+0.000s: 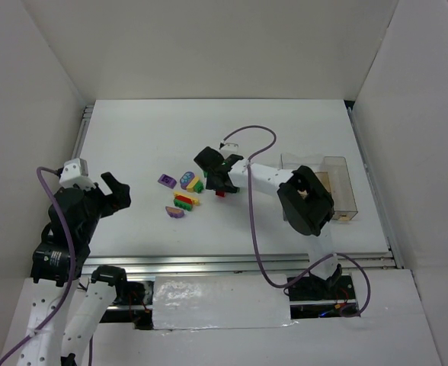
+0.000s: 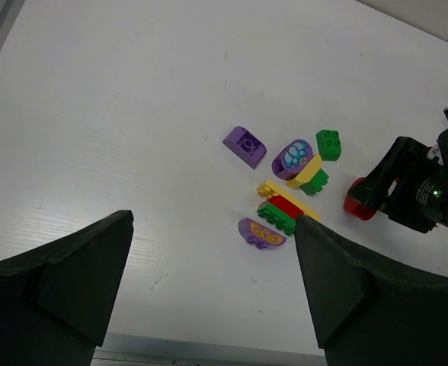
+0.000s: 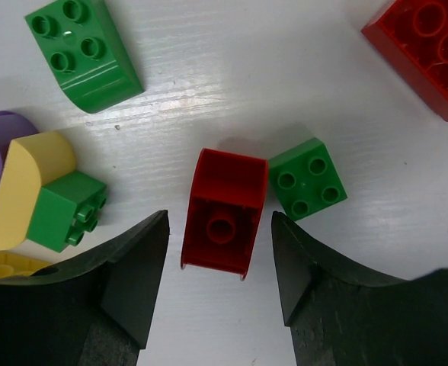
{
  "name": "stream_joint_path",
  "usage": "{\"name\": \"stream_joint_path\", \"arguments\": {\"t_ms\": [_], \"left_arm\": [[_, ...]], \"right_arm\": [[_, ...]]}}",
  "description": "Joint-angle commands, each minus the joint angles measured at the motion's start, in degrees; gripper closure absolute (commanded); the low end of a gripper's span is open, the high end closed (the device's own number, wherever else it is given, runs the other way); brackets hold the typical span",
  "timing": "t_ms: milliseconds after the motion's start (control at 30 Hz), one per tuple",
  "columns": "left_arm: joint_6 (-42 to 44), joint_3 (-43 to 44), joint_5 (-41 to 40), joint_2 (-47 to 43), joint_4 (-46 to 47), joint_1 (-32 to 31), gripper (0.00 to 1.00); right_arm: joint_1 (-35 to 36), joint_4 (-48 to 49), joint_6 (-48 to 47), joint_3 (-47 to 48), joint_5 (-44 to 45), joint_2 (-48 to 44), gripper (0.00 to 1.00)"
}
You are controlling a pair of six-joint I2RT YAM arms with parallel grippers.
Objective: Sort the legos into containers by color
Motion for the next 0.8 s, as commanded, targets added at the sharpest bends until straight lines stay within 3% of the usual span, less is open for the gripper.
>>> {"name": "stream_joint_path", "arguments": {"t_ms": [0, 67, 133, 167, 200, 233, 500, 767], "left_arm": [[1.0, -0.1, 0.9, 0.4, 3.3, -0.3, 0.00], [1.0, -0.1, 1.1, 0.5, 3.3, -0.3, 0.00], [1.1, -0.1, 1.4, 0.5, 3.4, -0.3, 0.00], [1.2, -0.1, 1.5, 0.5, 3.4, -0.3, 0.00], [1.2, -0.1, 1.6, 0.6, 3.5, -0.3, 0.01], [1.1, -0.1, 1.6, 0.8, 3.5, -0.3, 0.00], [1.3, -0.1, 2.0, 1.0, 3.4, -0.3, 0.00], [1.3, -0.1, 2.1, 0.6, 3.6, -0.4, 0.01]], "right_arm": [[-1.5, 1.8, -0.7, 1.9, -1.3, 2.1, 0.36], [-1.5, 2.3, -0.7, 1.2, -1.5, 2.1, 0.36], [-1.5, 3.4, -1.3, 0.6, -2.0, 1.8, 0.46], [-1.5, 3.8, -1.7, 0.6, -2.3, 1.6, 0.53], [-1.4, 4.2, -2.3, 0.7, -2.6, 1.2, 0.72], [-1.4, 4.4, -2.6, 0.6, -2.9, 0.9, 0.79], [-3.4, 6.8, -5.8, -4.7, -3.1, -12.4, 0.80], [-22.9, 6.1, -8.5, -11.4, -2.8, -22.0, 0.81]]}}
